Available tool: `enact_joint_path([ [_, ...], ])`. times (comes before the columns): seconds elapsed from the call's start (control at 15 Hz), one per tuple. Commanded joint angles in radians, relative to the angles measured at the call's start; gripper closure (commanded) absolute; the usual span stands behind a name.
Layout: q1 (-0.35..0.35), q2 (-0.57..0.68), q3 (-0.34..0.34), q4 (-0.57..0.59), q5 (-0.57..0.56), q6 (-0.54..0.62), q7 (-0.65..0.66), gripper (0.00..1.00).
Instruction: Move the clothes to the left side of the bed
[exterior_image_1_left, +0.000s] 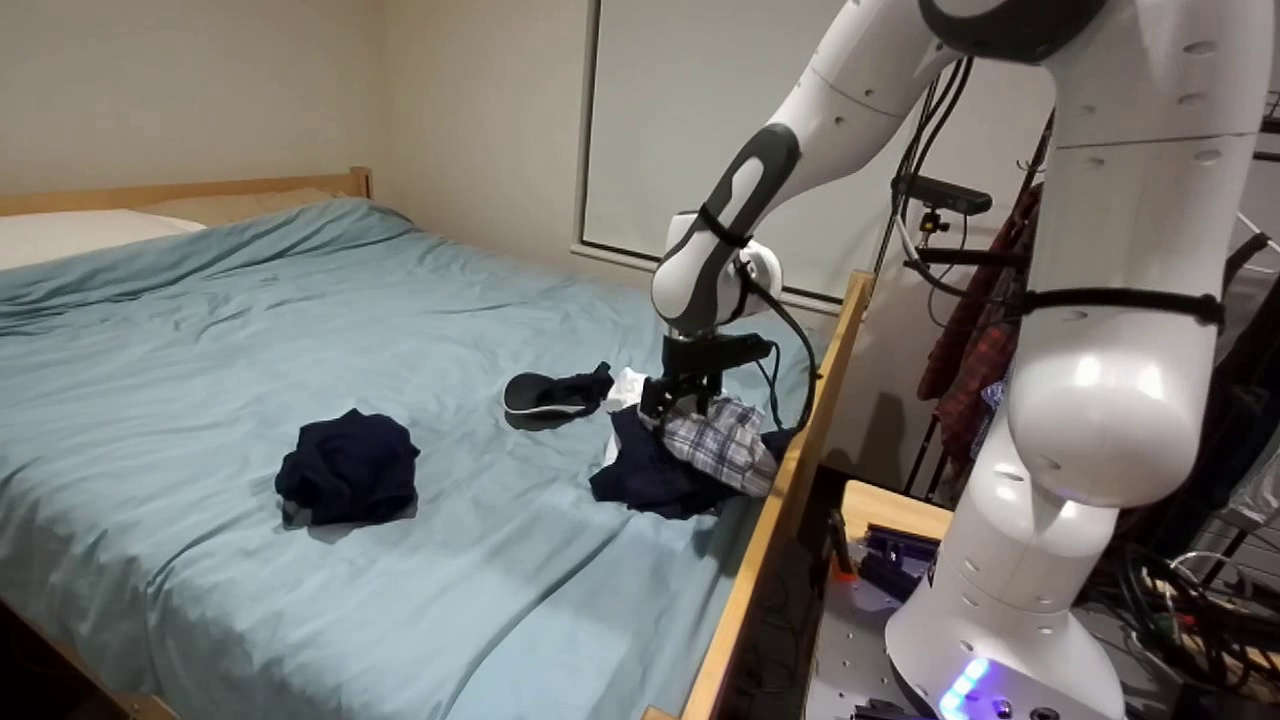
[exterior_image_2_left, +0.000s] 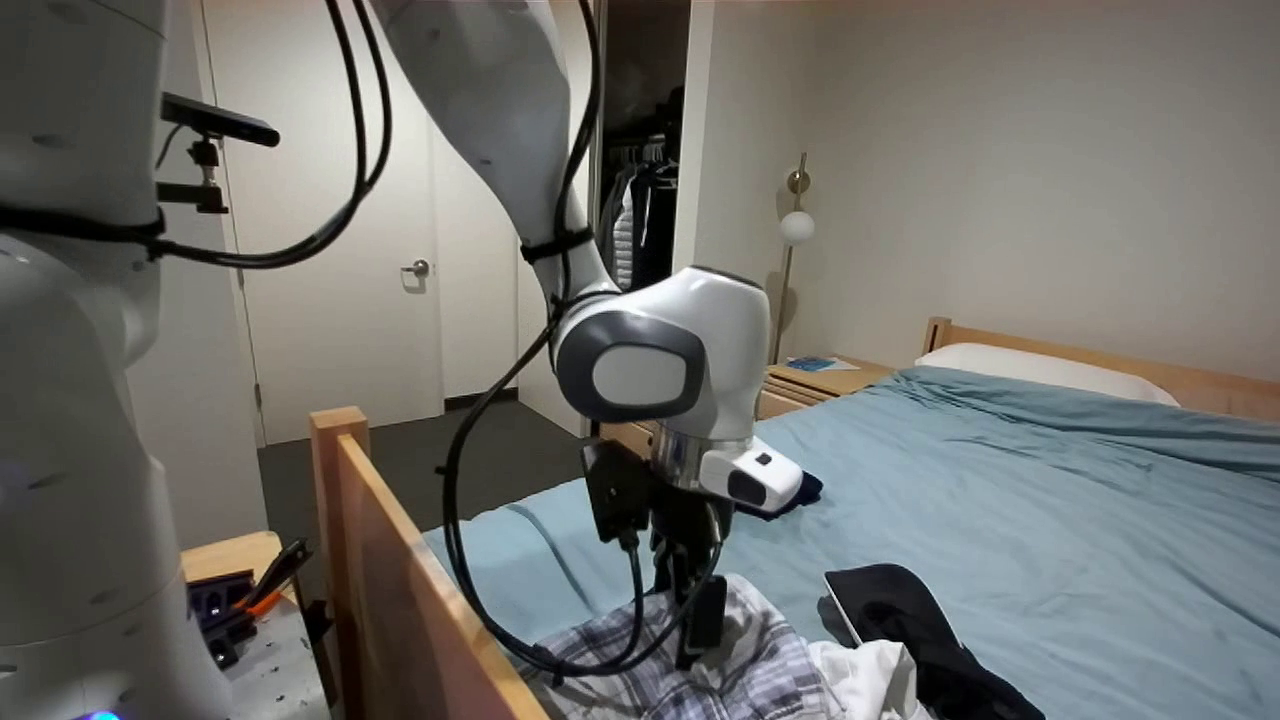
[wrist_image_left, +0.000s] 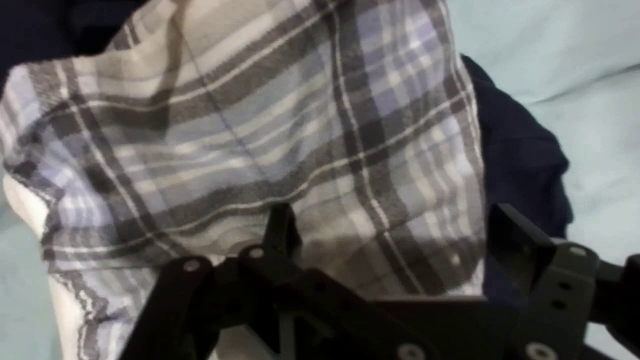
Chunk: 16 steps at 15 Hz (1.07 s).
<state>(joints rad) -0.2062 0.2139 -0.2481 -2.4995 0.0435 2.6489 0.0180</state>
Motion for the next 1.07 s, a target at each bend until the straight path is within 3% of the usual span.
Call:
enact_joint_path([
  [0.0, -0.04, 0.21, 0.012, 0.055, 0.053, 0.126, 0.022, 0.0],
  [0.07, -0.05, 0.246, 0.018, 0.062, 0.06, 0.152, 0.02, 0.0],
  [0.13, -0.062, 0.275, 0.03, 0.076, 0.077, 0.163, 0.014, 0.25],
  [0.2, -0.067, 0.298, 0.038, 0.088, 0.086, 0.174, 0.017, 0.26],
  [0.47, -0.096, 0.291, 0.082, 0.099, 0.127, 0.158, -0.014, 0.5],
  [0.93, -0.23, 0.093, 0.186, 0.01, 0.304, 0.122, -0.133, 0.95],
  [1.0, -0.245, 0.063, 0.195, -0.004, 0.337, 0.121, -0.153, 0.93],
])
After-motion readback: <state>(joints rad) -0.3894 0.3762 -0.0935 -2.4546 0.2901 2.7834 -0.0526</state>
